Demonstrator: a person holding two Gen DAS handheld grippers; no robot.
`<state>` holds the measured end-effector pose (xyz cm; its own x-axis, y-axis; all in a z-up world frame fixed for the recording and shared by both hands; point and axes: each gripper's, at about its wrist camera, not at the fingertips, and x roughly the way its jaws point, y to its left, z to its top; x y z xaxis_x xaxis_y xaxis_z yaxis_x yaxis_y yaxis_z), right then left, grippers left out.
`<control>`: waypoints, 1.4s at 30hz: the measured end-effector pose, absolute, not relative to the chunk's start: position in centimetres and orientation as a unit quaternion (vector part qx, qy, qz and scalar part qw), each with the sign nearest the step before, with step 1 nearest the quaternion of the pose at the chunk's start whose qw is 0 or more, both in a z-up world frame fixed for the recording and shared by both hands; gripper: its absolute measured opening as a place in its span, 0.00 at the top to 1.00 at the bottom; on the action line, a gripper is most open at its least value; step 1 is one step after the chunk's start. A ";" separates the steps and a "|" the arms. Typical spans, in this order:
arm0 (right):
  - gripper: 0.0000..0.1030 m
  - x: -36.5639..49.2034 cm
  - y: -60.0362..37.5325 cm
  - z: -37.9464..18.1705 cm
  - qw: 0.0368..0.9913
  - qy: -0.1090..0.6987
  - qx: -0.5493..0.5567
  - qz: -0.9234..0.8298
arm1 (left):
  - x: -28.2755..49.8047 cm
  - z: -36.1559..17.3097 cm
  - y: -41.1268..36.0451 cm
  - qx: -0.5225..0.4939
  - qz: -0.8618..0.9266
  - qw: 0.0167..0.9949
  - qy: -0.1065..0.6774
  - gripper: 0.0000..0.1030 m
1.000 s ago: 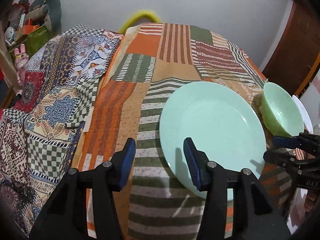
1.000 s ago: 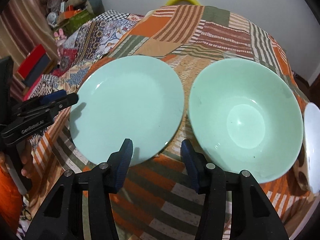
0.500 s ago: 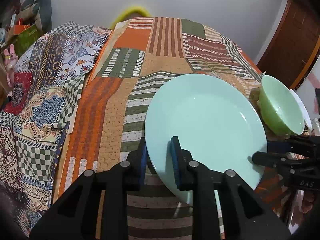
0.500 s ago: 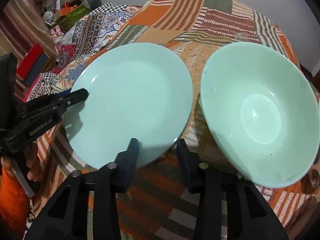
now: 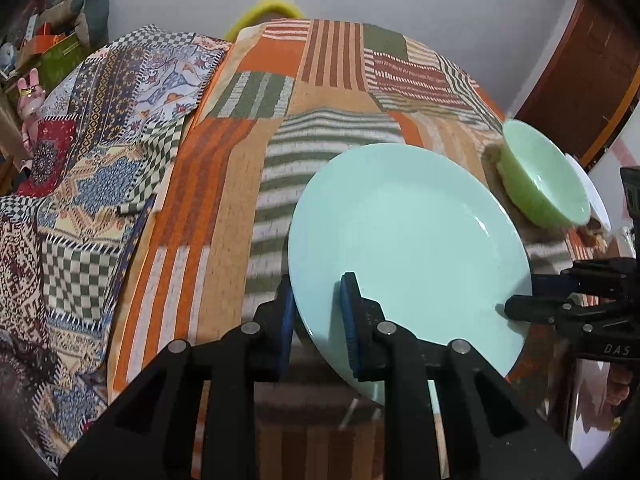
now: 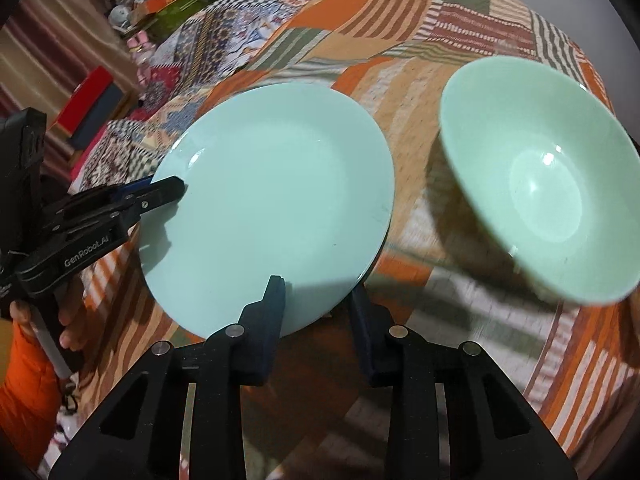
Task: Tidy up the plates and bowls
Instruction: 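Lift the mint green plate with both grippers toward the pink bowl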
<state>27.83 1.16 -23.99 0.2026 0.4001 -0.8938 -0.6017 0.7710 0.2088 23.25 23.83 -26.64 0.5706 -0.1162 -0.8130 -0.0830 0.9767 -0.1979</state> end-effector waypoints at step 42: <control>0.77 27.8 0.6 -22.4 0.795 0.515 -0.100 0.304 | 21.2 -24.6 22.5 -0.108 -0.008 0.886 0.450 0.77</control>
<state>27.82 0.61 -22.41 0.2841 0.3809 -0.8799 -0.5870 0.7947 0.1545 21.16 22.54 -24.61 0.5940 -0.1117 -0.7966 -0.0834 0.9764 -0.1992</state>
